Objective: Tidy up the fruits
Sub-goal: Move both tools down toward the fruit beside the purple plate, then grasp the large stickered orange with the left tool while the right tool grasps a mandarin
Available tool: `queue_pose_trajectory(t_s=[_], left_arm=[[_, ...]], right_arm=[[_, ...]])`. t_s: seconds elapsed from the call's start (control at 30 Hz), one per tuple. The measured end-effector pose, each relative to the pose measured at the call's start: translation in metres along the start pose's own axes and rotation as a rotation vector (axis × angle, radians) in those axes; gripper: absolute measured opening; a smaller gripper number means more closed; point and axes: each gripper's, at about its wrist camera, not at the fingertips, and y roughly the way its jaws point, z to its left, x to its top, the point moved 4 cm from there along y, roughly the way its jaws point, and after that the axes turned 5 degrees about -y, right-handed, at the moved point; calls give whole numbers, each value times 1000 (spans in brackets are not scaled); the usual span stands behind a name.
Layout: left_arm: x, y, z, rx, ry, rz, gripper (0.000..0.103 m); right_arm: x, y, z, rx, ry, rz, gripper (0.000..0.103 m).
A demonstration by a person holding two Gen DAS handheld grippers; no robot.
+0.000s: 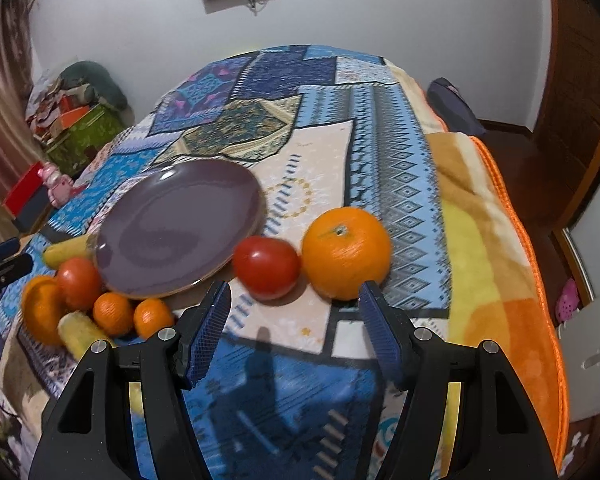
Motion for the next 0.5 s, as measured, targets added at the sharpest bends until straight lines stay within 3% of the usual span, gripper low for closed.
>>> queue_pose_trajectory(t_s=[0.3, 0.5], left_arm=[[-29, 13, -15, -13, -2, 81, 91], [-37, 30, -7, -68, -81, 137, 90]], right_arm=[[1, 3, -12, -19, 33, 10, 63], [1, 14, -25, -30, 50, 41, 64]])
